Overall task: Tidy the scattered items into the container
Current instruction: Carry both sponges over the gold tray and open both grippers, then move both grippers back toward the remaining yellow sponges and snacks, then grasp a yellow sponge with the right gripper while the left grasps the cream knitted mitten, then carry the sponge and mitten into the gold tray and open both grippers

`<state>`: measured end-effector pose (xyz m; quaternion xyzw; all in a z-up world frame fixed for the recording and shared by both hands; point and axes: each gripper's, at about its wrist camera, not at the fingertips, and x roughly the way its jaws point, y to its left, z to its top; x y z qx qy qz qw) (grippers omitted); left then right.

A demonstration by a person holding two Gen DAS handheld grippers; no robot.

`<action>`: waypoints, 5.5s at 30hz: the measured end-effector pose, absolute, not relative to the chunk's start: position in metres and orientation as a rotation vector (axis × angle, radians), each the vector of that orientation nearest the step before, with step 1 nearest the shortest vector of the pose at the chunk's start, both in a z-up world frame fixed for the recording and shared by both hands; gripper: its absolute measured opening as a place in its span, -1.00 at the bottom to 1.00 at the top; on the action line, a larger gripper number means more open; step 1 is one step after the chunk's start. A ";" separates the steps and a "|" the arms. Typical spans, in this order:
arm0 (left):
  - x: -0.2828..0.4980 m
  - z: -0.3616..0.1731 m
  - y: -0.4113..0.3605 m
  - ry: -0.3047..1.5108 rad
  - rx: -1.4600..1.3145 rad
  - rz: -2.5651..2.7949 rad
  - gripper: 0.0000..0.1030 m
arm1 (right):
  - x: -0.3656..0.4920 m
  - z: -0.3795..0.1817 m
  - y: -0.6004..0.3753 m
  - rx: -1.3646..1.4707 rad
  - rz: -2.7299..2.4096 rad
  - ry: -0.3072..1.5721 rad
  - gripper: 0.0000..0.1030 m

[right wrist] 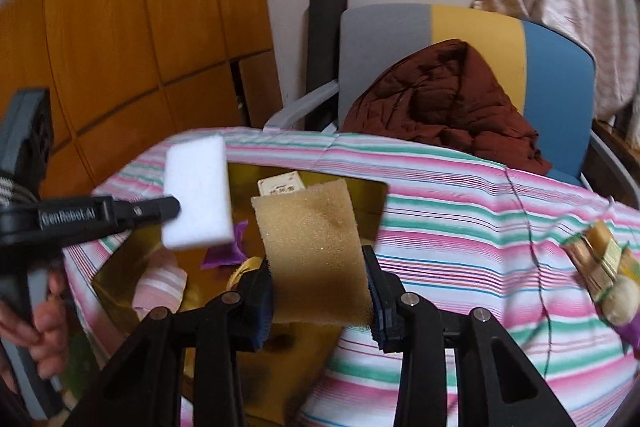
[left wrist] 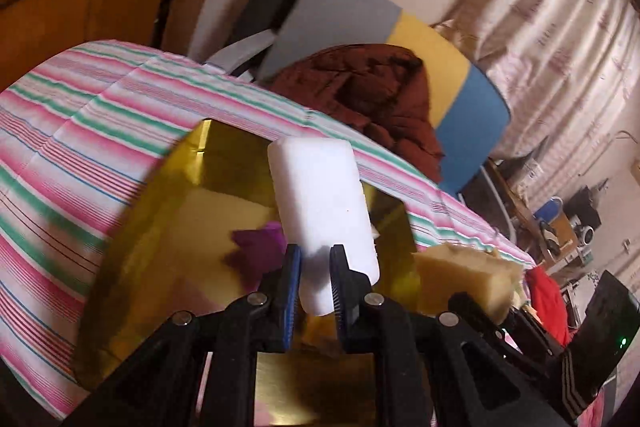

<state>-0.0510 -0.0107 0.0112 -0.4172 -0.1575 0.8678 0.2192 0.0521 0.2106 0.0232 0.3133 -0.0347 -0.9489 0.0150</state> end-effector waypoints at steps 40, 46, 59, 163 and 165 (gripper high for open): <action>-0.014 0.023 0.056 -0.396 -1.117 2.390 -0.43 | 0.141 0.017 0.325 0.917 -3.181 -0.512 0.73; 0.011 0.026 0.114 -0.286 -1.106 2.270 -0.43 | 0.174 0.007 0.373 0.947 -3.276 -0.607 0.73; 0.050 0.006 0.221 -0.076 -1.152 2.034 -0.42 | 0.269 -0.001 0.490 1.022 -3.577 -0.777 0.73; 0.120 -0.015 0.340 0.202 -0.820 1.833 -0.36 | 0.288 -0.059 0.554 1.299 -3.641 -0.558 0.13; 0.119 -0.012 0.322 0.169 -0.825 1.837 -0.36 | 0.289 -0.054 0.546 1.261 -3.622 -0.602 0.13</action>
